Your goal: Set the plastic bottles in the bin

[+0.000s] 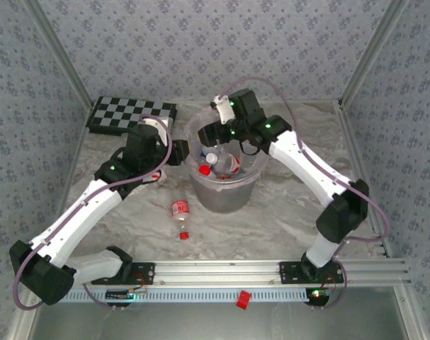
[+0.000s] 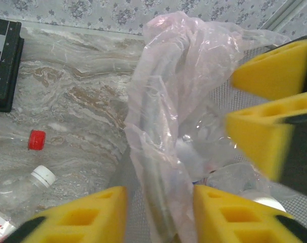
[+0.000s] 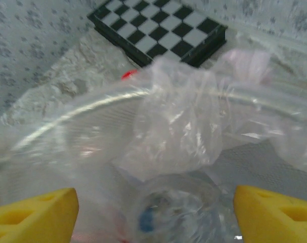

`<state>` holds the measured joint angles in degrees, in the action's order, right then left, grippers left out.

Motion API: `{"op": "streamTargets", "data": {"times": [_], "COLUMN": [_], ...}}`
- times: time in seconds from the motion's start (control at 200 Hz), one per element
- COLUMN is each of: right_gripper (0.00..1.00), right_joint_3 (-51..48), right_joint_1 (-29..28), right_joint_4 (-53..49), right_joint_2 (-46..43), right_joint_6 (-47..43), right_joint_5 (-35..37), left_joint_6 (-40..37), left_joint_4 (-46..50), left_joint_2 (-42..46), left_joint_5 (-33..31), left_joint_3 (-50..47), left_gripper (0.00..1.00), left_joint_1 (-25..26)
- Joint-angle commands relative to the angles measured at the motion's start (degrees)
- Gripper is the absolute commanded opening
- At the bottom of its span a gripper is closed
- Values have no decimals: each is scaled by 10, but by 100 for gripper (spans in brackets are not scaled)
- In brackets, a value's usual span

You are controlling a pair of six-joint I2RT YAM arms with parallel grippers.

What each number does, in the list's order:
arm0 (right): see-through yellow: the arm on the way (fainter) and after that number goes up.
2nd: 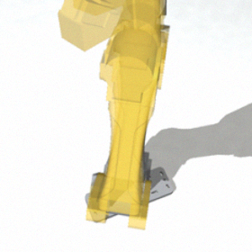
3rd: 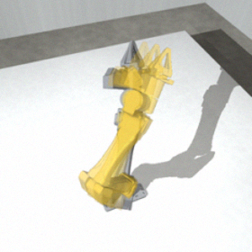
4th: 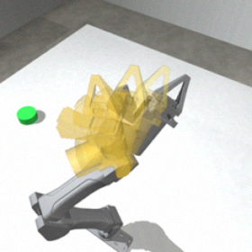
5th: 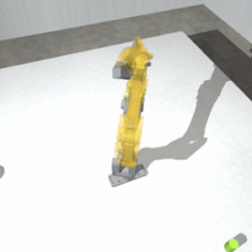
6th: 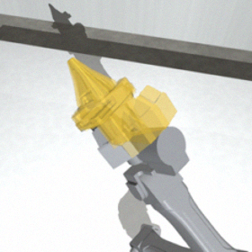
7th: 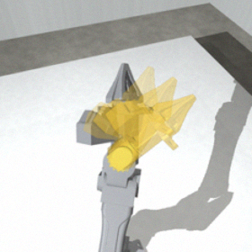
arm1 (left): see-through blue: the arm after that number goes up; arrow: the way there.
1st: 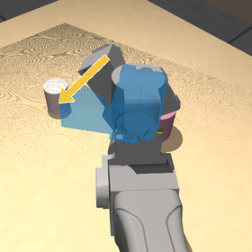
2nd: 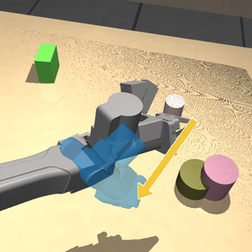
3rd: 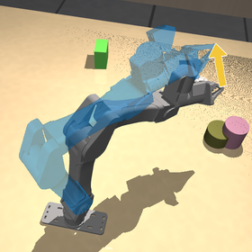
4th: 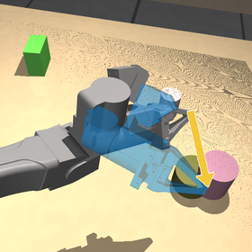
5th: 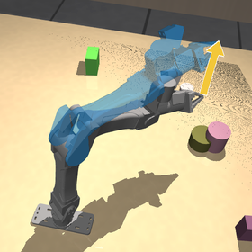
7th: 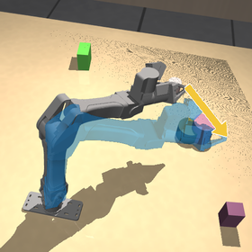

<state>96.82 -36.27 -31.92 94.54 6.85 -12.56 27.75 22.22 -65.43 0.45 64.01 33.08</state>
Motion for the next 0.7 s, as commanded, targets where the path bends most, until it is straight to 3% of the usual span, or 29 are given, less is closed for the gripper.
{"op": "streamTargets", "data": {"times": [0.0,0.095,0.215,0.36,0.525,0.695], "right_gripper": [86,91,98,100,100,100], "right_joint_3": [18,14,-37,-160,-251,-350], "right_joint_1": [7,23,38,47,84,123], "right_joint_4": [-23,-6,74,155,176,185], "right_joint_2": [-50,-69,-106,-183,-274,-364], "right_joint_6": [-2,24,91,162,188,211], "right_joint_5": [10,10,22,65,100,128], "left_joint_6": [-24,-39,-49,-96,-129,-60], "left_joint_4": [31,48,66,139,218,216], "left_joint_2": [1,10,33,67,74,75], "left_joint_5": [-1,-2,-1,-35,-110,-69], "left_joint_3": [24,41,57,70,30,-51], "left_gripper": [53,71,81,91,96,97], "left_joint_1": [-13,-24,-46,-70,-102,-113]}}
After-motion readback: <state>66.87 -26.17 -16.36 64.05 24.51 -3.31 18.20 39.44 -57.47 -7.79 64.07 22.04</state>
